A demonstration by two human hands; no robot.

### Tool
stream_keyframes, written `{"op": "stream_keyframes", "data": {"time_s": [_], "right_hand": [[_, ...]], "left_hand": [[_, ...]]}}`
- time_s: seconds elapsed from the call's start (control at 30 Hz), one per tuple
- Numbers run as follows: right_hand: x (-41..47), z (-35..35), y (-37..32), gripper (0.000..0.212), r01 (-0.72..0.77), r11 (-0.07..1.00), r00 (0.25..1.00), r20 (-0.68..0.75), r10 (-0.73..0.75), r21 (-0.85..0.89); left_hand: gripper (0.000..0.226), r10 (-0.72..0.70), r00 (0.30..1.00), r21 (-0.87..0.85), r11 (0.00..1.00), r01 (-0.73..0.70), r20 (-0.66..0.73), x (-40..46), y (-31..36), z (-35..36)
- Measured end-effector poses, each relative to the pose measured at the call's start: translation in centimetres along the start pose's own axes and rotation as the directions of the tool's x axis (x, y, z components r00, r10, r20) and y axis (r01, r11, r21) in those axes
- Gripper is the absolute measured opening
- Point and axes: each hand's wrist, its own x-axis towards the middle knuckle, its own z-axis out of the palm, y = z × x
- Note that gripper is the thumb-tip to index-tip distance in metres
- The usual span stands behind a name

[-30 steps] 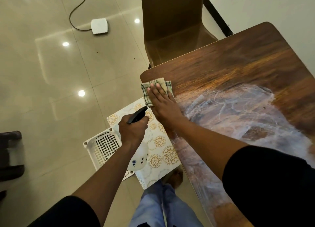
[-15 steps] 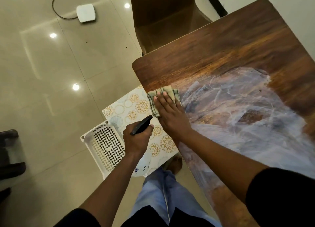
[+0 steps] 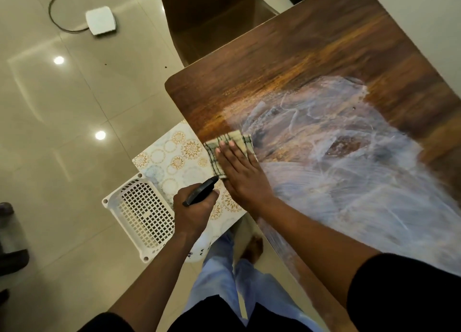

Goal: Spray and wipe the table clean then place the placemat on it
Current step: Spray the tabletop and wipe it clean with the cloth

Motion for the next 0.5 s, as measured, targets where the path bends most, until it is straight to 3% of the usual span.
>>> {"op": "stream_keyframes", "data": {"time_s": [0.27, 0.5], "right_hand": [[-16.8, -0.4, 2.4, 0.074, -0.006, 0.999, 0.998, 0.061, 0.008, -0.034], [-9.5, -0.5, 3.1, 0.072, 0.071, 0.997, 0.986, 0.151, -0.064, -0.042]], "left_hand": [[0.025, -0.042, 0.999, 0.028, 0.999, 0.041, 0.031, -6.0, -1.4, 2.1], [0.039, -0.035, 0.996, 0.053, 0.998, 0.039, -0.076, -10.9, -2.9, 2.1]]}}
